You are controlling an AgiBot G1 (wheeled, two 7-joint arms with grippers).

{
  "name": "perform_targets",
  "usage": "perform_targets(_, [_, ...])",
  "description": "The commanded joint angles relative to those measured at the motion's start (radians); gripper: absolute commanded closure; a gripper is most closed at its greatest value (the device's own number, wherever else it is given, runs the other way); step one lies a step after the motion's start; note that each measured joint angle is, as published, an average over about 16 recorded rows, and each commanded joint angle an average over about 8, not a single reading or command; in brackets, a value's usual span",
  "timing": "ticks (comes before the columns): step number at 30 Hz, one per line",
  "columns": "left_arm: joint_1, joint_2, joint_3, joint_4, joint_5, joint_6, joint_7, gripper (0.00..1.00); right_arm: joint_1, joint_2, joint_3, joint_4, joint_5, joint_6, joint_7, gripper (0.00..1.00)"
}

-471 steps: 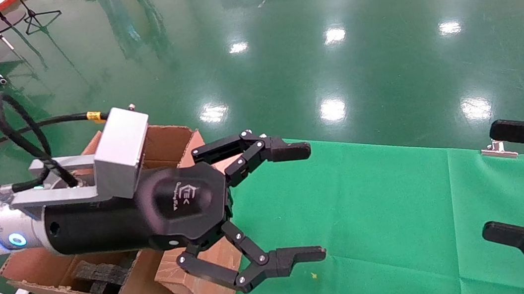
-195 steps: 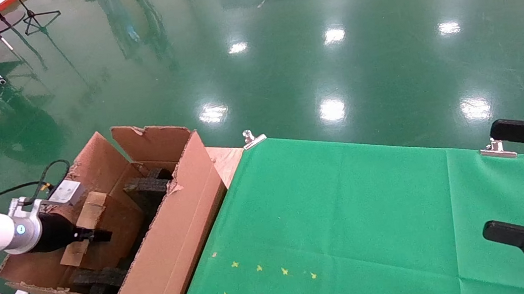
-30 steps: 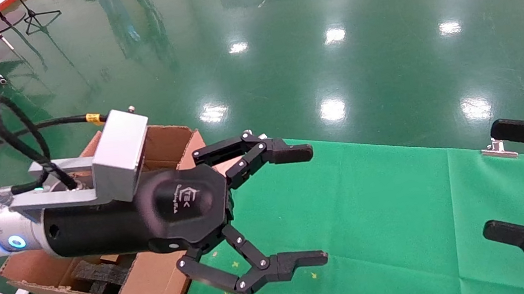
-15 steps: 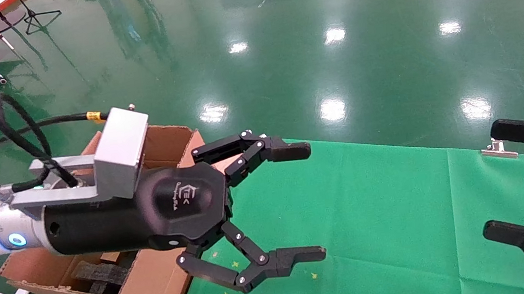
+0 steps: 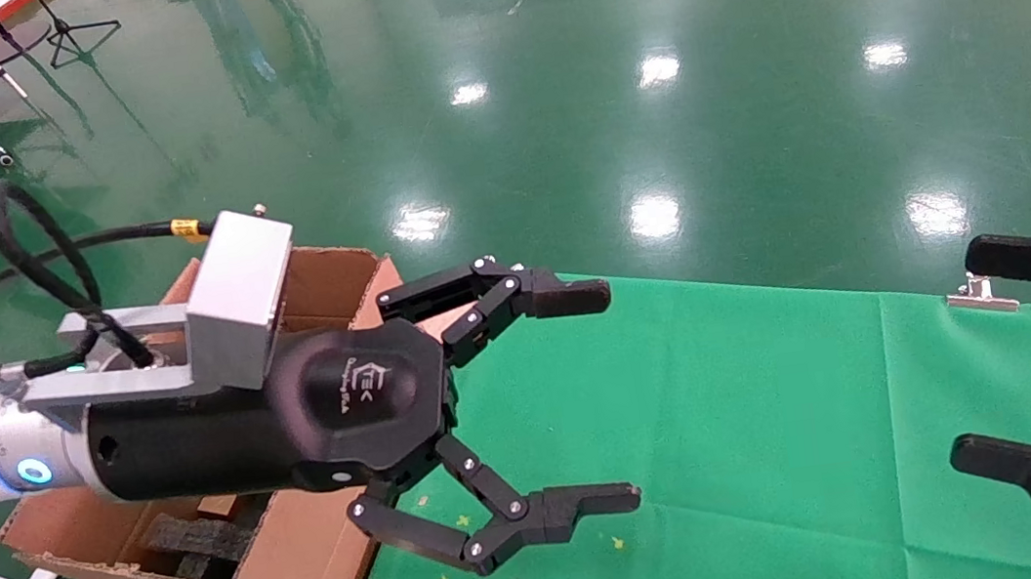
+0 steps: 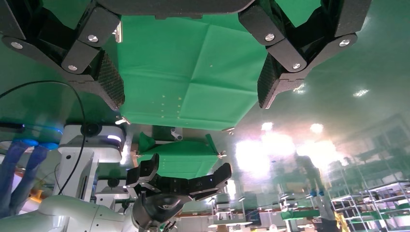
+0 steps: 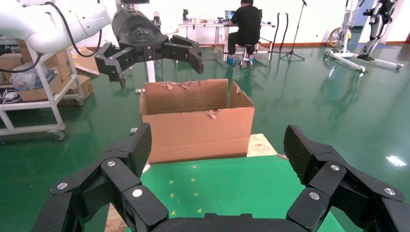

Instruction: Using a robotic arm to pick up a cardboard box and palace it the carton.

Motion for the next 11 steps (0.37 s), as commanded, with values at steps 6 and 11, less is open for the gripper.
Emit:
perform_targets(6, [0.0,0.0,0.0,0.001,0.0,0.0,0.0,0.0,0.0,0.0,0.0,0.0,0.0,0.0,0.0,0.0])
perform_targets(11, [-0.001,0.0,0.0,0.001,0.001,0.0,-0.001,0.0,0.0,0.0,0.0,0.0,0.0,0.0,0.0,0.0])
